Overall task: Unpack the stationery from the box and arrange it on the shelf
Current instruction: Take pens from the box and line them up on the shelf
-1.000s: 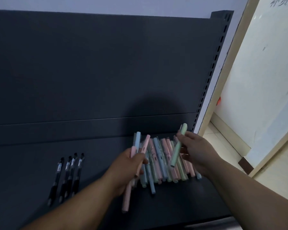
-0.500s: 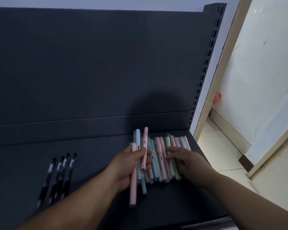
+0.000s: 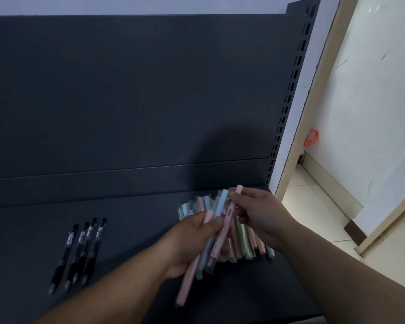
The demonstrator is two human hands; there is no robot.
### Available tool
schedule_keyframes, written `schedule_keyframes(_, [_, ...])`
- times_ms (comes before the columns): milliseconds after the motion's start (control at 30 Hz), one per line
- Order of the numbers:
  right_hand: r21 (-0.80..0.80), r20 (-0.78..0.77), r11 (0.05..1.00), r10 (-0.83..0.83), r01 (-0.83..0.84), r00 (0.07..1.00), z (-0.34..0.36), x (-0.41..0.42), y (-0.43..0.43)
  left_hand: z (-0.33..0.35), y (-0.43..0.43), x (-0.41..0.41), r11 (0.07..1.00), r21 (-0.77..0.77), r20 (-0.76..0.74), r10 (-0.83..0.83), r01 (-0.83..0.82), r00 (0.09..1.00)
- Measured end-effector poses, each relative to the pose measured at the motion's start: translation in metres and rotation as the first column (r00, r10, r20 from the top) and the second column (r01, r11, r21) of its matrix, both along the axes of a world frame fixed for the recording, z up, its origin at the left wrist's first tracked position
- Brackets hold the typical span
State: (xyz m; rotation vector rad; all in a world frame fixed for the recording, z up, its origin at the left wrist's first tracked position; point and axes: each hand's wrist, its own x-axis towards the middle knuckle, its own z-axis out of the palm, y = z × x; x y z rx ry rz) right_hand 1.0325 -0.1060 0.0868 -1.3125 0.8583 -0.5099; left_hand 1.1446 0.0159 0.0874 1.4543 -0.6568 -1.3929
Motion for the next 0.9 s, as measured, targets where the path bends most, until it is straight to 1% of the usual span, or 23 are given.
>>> schedule_keyframes(100, [0.091,0.032,0.991,0.091,-0.093,0.995,-0.003,0.002,-0.003,0.003,0.0,-0.001,1.0,0.011,-0.008,-0.006,0.006,1.0])
schedule_keyframes(200, [0.102,0.007,0.986,0.131,-0.131,0.991,-0.001,0.005,-0.005,0.002,0.0,0.001,0.999,0.02,0.033,-0.032,0.031,0.999])
schedule_keyframes(233, [0.098,0.016,0.987,0.126,-0.127,0.992,0.0,0.006,-0.006,0.003,-0.001,0.002,0.999,0.025,0.077,-0.03,0.028,0.997])
schedule_keyframes(300, [0.075,0.049,0.994,0.074,-0.078,0.996,0.007,0.005,-0.009,0.005,-0.003,0.008,1.0,0.004,0.234,0.01,-0.011,0.972])
schedule_keyframes(333, [0.045,0.056,0.999,0.025,-0.028,0.998,0.011,0.004,-0.01,0.007,-0.004,0.012,0.999,-0.031,0.329,0.052,-0.045,0.943])
schedule_keyframes(400, [-0.06,0.055,0.995,-0.082,0.085,0.995,0.019,0.001,-0.013,0.015,-0.005,0.022,0.984,-0.143,0.517,0.166,-0.106,0.84])
schedule_keyframes(433, [-0.129,0.052,0.983,-0.124,0.13,0.991,0.021,-0.001,-0.014,0.019,-0.006,0.027,0.97,-0.211,0.577,0.221,-0.118,0.786])
schedule_keyframes(467, [-0.2,0.054,0.966,-0.159,0.167,0.986,0.022,-0.002,-0.015,0.023,-0.006,0.032,0.951,-0.28,0.605,0.279,-0.128,0.746])
schedule_keyframes(500, [-0.265,0.06,0.944,-0.187,0.196,0.981,0.021,-0.003,-0.016,0.026,-0.006,0.035,0.927,-0.345,0.604,0.337,-0.145,0.722])
schedule_keyframes(567, [-0.377,0.08,0.895,-0.223,0.237,0.972,0.018,-0.006,-0.013,0.027,-0.007,0.038,0.875,-0.446,0.539,0.432,-0.19,0.724])
schedule_keyframes(633, [-0.49,0.101,0.832,-0.244,0.261,0.965,0.012,-0.01,-0.007,0.024,-0.006,0.037,0.846,-0.487,0.486,0.468,-0.217,0.738])
schedule_keyframes(733, [-0.661,0.111,0.696,-0.278,0.28,0.954,0.001,-0.018,0.001,0.015,-0.002,0.035,0.826,-0.516,0.462,0.491,-0.226,0.739])
schedule_keyframes(800, [-0.714,0.114,0.639,-0.297,0.286,0.948,-0.008,-0.023,0.004,0.009,0.002,0.031,0.815,-0.542,0.478,0.499,-0.205,0.723])
schedule_keyframes(833, [-0.733,0.114,0.616,-0.307,0.289,0.945,-0.013,-0.025,0.005,0.004,0.004,0.03,0.813,-0.555,0.511,0.5,-0.175,0.7])
schedule_keyframes(900, [-0.762,0.133,0.575,-0.311,0.298,0.941,-0.02,-0.027,0.008,-0.01,0.009,0.027,0.803,-0.59,0.6,0.505,-0.083,0.62])
